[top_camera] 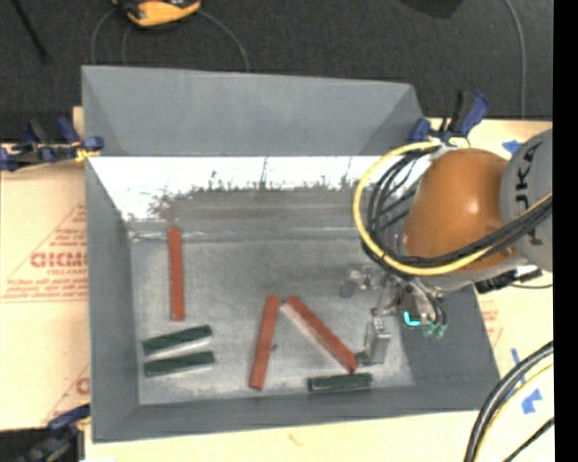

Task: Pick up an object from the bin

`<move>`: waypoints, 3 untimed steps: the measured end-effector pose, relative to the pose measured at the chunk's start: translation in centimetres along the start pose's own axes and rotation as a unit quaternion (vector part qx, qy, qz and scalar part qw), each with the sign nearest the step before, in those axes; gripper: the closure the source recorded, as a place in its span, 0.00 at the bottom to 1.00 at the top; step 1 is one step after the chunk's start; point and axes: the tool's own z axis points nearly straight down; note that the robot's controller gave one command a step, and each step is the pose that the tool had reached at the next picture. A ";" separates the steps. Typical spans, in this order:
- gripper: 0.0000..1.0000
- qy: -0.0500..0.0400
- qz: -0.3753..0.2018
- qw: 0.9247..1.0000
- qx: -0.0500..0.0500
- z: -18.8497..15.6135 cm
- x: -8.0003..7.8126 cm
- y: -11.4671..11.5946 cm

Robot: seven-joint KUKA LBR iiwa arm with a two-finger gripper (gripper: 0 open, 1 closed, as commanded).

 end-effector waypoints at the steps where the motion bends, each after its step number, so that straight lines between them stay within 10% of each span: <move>1: 0.00 -0.004 -0.001 1.000 0.000 -0.4 -0.2 0.0; 3: 0.00 -0.001 0.192 0.981 -0.001 5.7 -2.5 1.7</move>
Offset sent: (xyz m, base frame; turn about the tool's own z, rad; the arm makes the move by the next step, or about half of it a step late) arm -0.0019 0.0107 -0.0933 0.2789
